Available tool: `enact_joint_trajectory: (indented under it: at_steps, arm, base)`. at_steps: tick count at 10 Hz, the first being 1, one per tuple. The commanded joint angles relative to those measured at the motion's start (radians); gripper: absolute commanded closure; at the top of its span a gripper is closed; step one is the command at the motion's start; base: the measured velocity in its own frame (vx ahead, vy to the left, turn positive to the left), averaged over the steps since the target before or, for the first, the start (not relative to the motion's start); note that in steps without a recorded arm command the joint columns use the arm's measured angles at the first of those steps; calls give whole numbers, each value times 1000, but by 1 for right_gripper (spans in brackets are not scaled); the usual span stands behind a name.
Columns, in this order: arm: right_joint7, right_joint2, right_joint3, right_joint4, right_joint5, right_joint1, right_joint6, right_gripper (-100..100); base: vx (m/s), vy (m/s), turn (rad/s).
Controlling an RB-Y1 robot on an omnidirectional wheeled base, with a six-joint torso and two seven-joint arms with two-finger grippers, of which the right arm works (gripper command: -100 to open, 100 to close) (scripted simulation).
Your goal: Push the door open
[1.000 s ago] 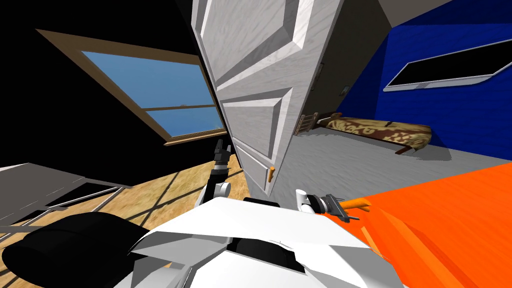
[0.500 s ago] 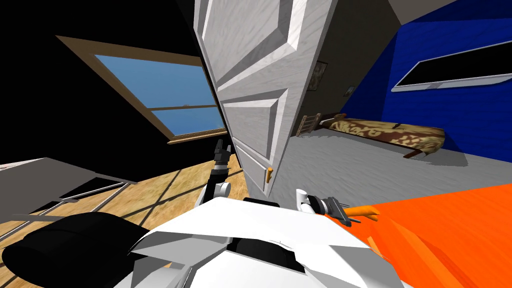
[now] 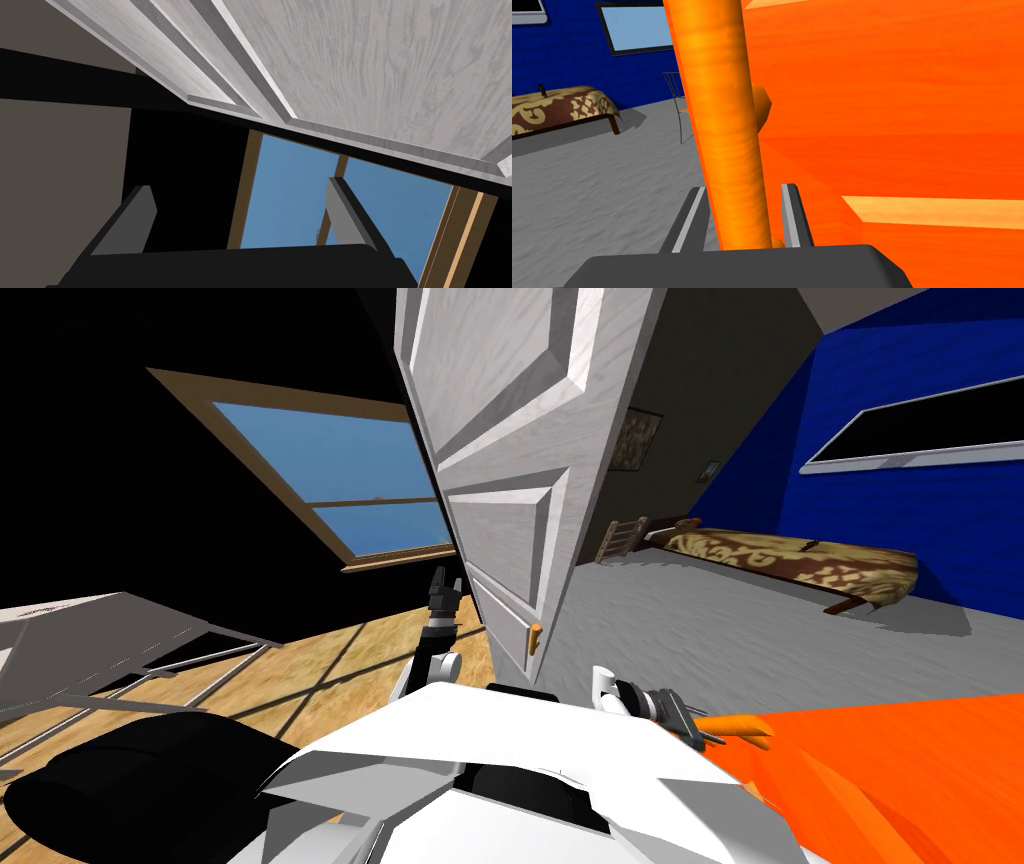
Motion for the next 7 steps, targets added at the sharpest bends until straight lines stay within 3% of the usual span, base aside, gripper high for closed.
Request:
enact_joint_trajectory:
  at_steps: [1, 4, 5, 7]
  arm:
    - [-2, 4, -25, 17, -20, 1, -41, 100]
    - [4, 17, -56, 32, -52, -11, -80, 100]
    - [4, 17, -56, 32, -52, -11, -80, 100]
    - [9, 30, -84, 46, -80, -22, -117, 100]
  base:
    - [18, -112, 88]
    - [14, -112, 73]
    - [10, -64, 33]
    - [12, -113, 91]
